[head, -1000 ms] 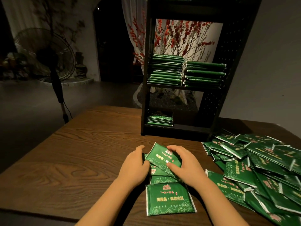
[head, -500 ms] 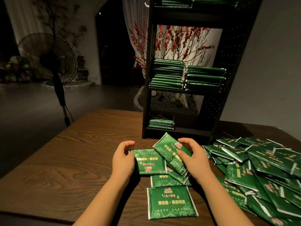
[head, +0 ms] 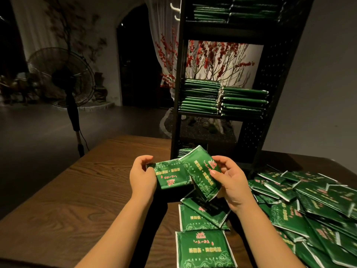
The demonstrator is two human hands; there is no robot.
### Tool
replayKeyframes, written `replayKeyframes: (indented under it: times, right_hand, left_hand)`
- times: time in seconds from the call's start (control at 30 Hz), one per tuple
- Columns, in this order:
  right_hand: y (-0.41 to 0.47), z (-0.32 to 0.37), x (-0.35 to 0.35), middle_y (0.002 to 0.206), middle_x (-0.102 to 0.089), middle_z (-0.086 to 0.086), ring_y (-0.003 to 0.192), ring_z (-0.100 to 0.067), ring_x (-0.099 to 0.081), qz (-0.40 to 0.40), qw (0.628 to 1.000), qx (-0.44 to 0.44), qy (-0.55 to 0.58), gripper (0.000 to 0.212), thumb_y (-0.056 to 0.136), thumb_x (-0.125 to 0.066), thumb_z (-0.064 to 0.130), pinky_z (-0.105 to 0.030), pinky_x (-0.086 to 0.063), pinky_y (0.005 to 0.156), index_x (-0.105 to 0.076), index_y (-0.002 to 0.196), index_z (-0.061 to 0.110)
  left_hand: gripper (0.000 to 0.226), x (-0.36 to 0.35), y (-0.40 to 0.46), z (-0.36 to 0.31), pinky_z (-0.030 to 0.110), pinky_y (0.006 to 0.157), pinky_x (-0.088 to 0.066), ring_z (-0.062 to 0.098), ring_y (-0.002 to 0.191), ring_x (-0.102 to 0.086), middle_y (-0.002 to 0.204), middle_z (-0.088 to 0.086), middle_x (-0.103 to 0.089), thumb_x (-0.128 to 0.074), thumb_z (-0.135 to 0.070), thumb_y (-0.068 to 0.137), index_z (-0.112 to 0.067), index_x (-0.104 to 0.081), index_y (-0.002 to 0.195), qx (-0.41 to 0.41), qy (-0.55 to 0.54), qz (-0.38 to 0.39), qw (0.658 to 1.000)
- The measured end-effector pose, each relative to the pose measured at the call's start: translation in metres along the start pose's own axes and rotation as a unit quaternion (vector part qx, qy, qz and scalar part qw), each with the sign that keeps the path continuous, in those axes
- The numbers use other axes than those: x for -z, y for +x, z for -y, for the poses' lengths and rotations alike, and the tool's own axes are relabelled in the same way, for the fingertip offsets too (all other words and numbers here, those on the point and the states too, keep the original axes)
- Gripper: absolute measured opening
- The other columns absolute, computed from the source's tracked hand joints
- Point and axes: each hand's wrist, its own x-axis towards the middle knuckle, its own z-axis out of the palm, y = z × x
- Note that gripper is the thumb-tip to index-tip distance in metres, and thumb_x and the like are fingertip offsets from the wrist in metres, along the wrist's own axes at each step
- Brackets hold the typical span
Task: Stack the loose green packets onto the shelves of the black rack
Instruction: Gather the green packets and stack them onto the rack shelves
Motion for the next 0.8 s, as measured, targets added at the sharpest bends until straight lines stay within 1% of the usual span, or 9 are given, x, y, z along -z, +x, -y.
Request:
replayKeyframes:
  times: [0.23,0.33,0.37,0.43,0.5,0.57,0.7,0.73,0.8]
  right_hand:
    - [0.006,0.002,0.007,0.098,-0.072,-0.009,0.084,-0.020,-0.071,0.020,0.999,-0.031,0.027,0.035,0.087,-0.058,-0.012,-0.033,-0.060,0.065,-0.066,0.109,0.014]
    - [0.009,-0.011,0.003,0.114,-0.066,-0.007,0.099,-0.014,-0.067,0.066,0.988,-0.006,-0.143,0.043,0.082,-0.069,-0.007,-0.031,-0.055,0.087,-0.067,0.109,0.027]
    - [0.011,-0.014,0.001,0.119,-0.062,0.000,0.104,-0.009,-0.062,0.075,0.968,0.010,-0.238,0.045,0.082,-0.074,0.000,-0.025,-0.050,0.095,-0.063,0.113,0.032]
    - [0.014,-0.017,-0.003,0.129,-0.048,0.013,0.112,-0.004,-0.051,0.082,0.911,0.023,-0.403,0.054,0.083,-0.077,0.018,-0.010,-0.041,0.092,-0.051,0.128,0.036]
    - [0.016,-0.020,-0.003,0.136,-0.040,0.014,0.121,-0.007,-0.044,0.080,0.883,0.009,-0.463,0.065,0.084,-0.075,0.031,-0.017,-0.039,0.097,-0.043,0.141,0.032]
    - [0.017,-0.025,-0.001,0.138,-0.045,0.013,0.127,-0.010,-0.043,0.076,0.878,-0.015,-0.471,0.063,0.084,-0.074,0.037,-0.029,-0.039,0.104,-0.045,0.140,0.033]
    - [0.013,-0.025,0.006,0.114,-0.057,0.017,0.106,-0.003,-0.054,0.064,0.880,0.017,-0.470,0.033,0.082,-0.076,0.033,-0.019,-0.041,0.083,-0.058,0.109,0.036]
    - [0.012,-0.023,0.007,0.109,-0.057,0.018,0.100,0.000,-0.053,0.066,0.877,0.038,-0.474,0.028,0.082,-0.077,0.031,-0.015,-0.039,0.078,-0.058,0.103,0.036]
    - [0.011,-0.021,0.008,0.105,-0.057,0.018,0.097,0.005,-0.052,0.076,0.870,0.069,-0.483,0.026,0.081,-0.077,0.030,-0.013,-0.037,0.076,-0.058,0.099,0.036]
  left_hand:
    - [0.039,-0.002,0.006,0.003,0.010,0.064,-0.038,0.011,0.089,-0.057,0.100,-0.003,-0.062,-0.045,0.014,0.083,-0.017,-0.059,0.103,0.003,-0.001,-0.001,1.000]
    - [0.041,-0.010,0.000,0.004,0.012,0.073,-0.044,0.006,0.091,-0.059,0.099,-0.004,-0.064,-0.048,0.015,0.082,-0.021,-0.061,0.096,0.005,-0.026,0.074,0.997]
    - [0.041,-0.013,-0.002,0.003,0.016,0.078,-0.046,0.008,0.093,-0.061,0.099,-0.003,-0.065,-0.049,0.016,0.081,-0.021,-0.062,0.095,0.002,-0.035,0.102,0.994]
    - [0.040,-0.018,-0.007,0.001,0.022,0.085,-0.050,0.011,0.095,-0.063,0.101,0.001,-0.067,-0.051,0.018,0.081,-0.017,-0.063,0.095,-0.006,-0.052,0.152,0.987]
    - [0.038,-0.023,-0.008,0.003,0.030,0.088,-0.053,0.016,0.097,-0.064,0.102,0.004,-0.068,-0.054,0.018,0.081,-0.015,-0.065,0.095,-0.006,-0.074,0.188,0.979]
    - [0.040,-0.025,-0.009,0.005,0.039,0.089,-0.053,0.020,0.098,-0.064,0.102,0.005,-0.069,-0.056,0.017,0.081,-0.019,-0.067,0.094,-0.004,-0.087,0.213,0.973]
    - [0.030,-0.030,-0.018,0.008,0.042,0.087,-0.051,0.025,0.098,-0.063,0.104,0.006,-0.068,-0.057,0.007,0.088,-0.018,-0.065,0.101,0.048,-0.162,0.229,0.959]
    - [0.021,-0.030,-0.022,0.009,0.042,0.089,-0.052,0.025,0.101,-0.064,0.109,0.007,-0.067,-0.061,-0.005,0.091,-0.019,-0.064,0.106,0.066,-0.175,0.240,0.953]
    - [0.034,-0.031,-0.027,0.014,0.045,0.095,-0.053,0.023,0.106,-0.065,0.118,0.006,-0.064,-0.071,-0.033,0.086,-0.031,-0.057,0.117,0.062,-0.120,0.296,0.946]
